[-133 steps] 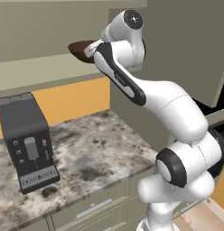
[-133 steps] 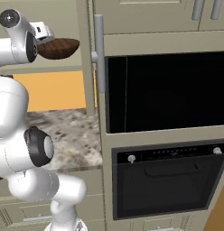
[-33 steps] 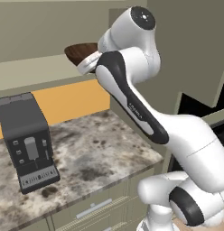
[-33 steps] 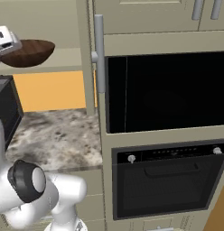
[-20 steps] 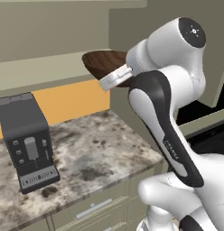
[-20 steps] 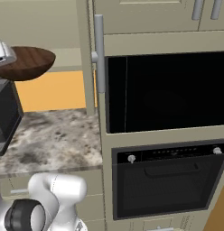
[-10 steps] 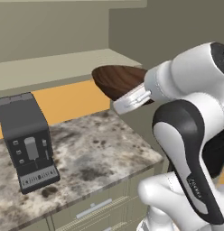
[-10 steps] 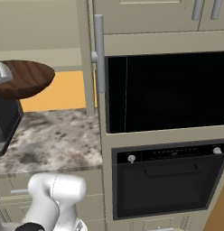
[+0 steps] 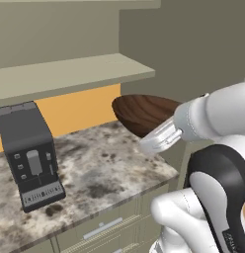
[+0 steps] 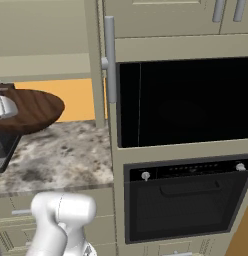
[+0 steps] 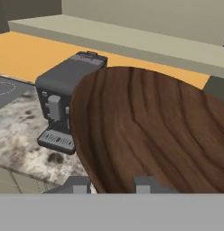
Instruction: Move the bowls from the cabinet to the plates on the dining table.
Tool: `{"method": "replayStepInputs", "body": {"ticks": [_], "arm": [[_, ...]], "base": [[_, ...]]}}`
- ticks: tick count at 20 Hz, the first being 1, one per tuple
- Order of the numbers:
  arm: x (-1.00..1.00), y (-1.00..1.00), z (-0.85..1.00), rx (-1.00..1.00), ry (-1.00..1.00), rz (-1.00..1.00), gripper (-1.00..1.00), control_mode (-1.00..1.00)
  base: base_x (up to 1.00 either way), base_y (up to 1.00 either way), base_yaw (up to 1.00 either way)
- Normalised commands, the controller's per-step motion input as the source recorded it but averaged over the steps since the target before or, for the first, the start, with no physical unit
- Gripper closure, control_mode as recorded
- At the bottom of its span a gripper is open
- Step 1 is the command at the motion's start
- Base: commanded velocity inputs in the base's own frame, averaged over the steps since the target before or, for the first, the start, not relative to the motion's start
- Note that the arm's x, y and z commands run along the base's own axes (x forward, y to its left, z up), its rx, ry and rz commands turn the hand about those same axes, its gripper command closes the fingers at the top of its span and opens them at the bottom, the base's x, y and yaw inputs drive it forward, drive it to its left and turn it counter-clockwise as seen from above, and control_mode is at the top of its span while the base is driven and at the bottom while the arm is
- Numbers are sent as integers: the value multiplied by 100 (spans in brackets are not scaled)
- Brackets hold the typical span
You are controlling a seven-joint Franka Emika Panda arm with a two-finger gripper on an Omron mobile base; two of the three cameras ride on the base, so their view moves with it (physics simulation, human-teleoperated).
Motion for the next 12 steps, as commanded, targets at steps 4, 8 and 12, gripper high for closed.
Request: {"method": "replayStepInputs", "body": {"ticks": [4, 8, 12], "arm": [[0, -21, -5, 0, 2, 0, 100, -100], [0, 0, 0, 0, 0, 0, 100, -100], [0, 0, 0, 0, 0, 0, 100, -100]], "base": [[0, 0, 0], [0, 0, 0], [0, 0, 0]]}}
